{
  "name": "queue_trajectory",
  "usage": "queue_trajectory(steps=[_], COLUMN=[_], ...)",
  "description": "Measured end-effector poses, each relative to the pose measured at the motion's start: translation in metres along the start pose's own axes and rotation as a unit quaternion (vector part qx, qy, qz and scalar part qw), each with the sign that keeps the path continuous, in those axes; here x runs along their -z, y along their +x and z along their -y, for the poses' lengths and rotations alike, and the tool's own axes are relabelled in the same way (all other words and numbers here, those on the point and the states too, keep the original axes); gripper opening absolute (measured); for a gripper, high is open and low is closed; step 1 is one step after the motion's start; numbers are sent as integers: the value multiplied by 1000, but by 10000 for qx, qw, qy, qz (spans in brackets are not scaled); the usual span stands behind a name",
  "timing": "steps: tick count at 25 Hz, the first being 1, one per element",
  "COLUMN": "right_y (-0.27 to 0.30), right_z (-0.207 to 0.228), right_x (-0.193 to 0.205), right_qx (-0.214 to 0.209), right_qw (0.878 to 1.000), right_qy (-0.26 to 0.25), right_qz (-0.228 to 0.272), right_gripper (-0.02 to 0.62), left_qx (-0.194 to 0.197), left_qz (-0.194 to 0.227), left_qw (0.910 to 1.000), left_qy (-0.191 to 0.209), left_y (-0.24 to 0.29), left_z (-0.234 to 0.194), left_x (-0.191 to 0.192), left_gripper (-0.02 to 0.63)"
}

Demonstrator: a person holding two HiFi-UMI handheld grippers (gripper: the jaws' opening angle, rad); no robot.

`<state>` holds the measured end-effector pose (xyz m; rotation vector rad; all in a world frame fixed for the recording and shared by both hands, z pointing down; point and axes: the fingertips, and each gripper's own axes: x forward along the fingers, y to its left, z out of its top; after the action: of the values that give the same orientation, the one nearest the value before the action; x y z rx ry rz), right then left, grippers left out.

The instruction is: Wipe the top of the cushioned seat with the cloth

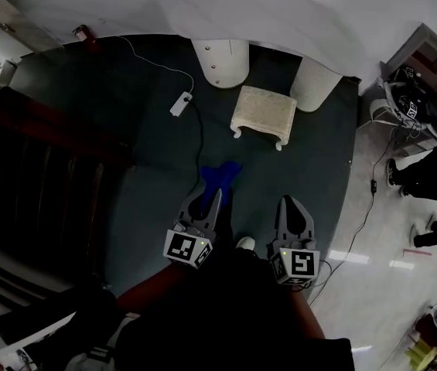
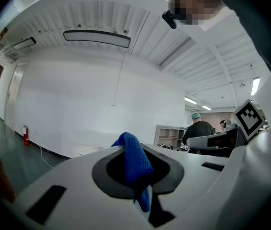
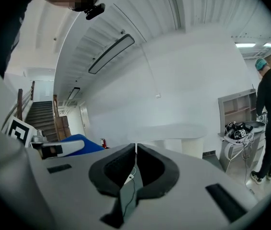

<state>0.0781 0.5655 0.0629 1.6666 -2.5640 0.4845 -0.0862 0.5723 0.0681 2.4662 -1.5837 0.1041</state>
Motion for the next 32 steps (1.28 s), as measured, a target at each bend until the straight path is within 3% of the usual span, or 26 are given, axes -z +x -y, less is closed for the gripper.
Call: queue_trajectory(steps=[3, 10, 14, 18, 23, 32], right_y=[37, 155, 223, 275, 318, 350], right_z=[3, 23, 24, 29, 37, 60], right_x=[-4, -25, -41, -52, -63, -60], right_qx=[59, 182, 119, 237, 489, 559], right_qw=[9999, 9984, 9970, 9957, 9950, 9955], right_qy=[-120, -296, -258, -381, -406, -282], right_qz=[-16, -438, -713, -812, -771, -711], right_gripper=[38, 38, 38, 38, 38, 38], left_qx=[278, 853, 957, 822, 741, 994], left_qz=[26, -568, -615, -702, -691, -896], left_qw=[9996, 9942, 9924, 9923, 9937, 9908], left_qy=[-19, -331, -471, -601, -474, -199], left_y=[34, 139, 176, 196, 228, 261], left_z=[-23, -84, -134, -191, -242, -259], left_x=[3, 4, -6, -7, -17, -23], left_gripper=[37, 38, 38, 37, 37, 37])
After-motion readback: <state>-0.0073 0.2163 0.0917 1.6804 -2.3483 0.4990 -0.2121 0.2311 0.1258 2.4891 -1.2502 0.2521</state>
